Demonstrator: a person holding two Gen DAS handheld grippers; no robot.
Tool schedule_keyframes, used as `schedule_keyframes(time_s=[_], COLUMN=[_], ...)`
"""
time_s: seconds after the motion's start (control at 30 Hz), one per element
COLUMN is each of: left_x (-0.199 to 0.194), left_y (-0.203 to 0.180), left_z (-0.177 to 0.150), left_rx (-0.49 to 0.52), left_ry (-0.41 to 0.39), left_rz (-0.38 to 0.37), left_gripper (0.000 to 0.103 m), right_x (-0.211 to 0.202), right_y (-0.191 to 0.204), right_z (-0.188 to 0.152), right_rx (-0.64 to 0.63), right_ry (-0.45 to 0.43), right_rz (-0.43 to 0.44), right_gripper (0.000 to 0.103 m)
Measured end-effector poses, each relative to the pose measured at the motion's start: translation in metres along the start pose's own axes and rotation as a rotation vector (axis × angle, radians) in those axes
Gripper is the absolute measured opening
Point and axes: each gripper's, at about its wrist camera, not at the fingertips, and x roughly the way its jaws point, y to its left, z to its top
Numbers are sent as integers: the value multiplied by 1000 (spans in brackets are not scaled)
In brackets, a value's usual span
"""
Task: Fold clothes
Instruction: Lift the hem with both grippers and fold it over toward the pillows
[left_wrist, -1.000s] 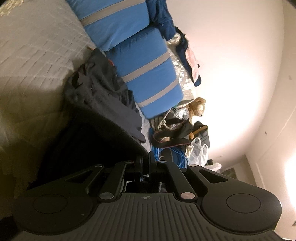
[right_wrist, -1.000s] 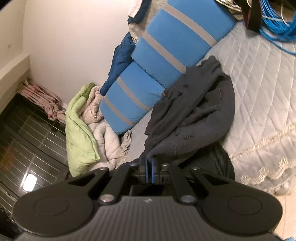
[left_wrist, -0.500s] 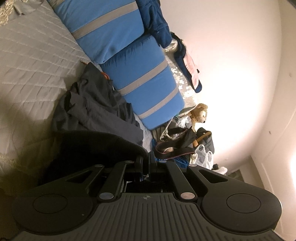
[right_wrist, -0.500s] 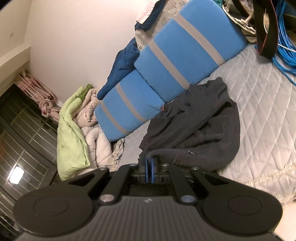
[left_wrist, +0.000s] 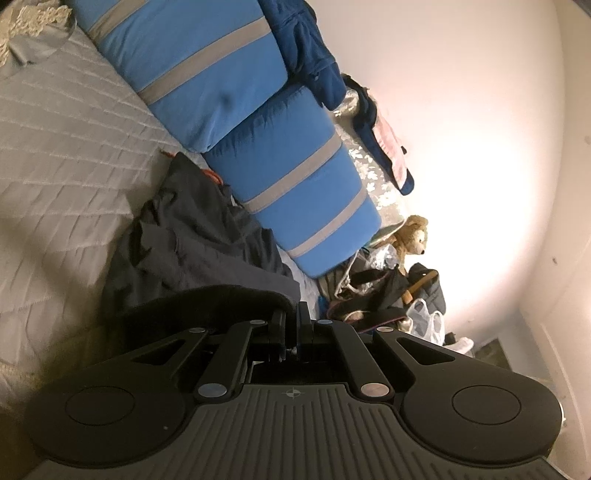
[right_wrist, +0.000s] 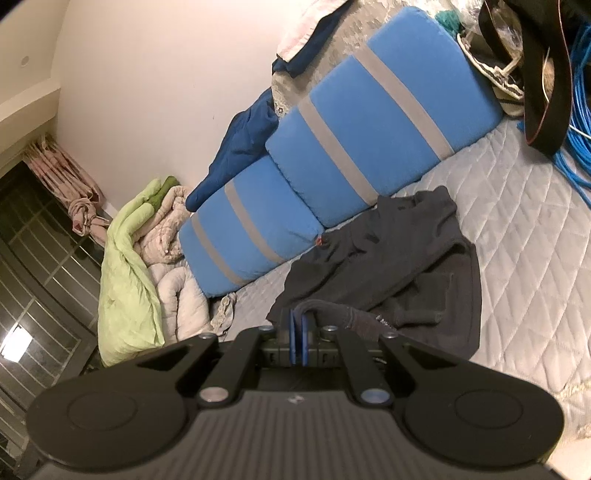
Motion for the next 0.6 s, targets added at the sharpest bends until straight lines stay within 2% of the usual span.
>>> schedule_keyframes(time_s=[0.3, 0.6], left_x=[18, 32], left_y=[-16, -25], left_z=[12, 27], left_rx=[117, 175], left_ry=[-22, -38], left_rz=[63, 89], left_gripper=[5, 5], right_x=[18, 31], right_y=[2, 6], right_z=[19, 35], right_rx=[-48, -118], right_ry=[-26, -46], right_rz=[-50, -89], right_gripper=[4, 4])
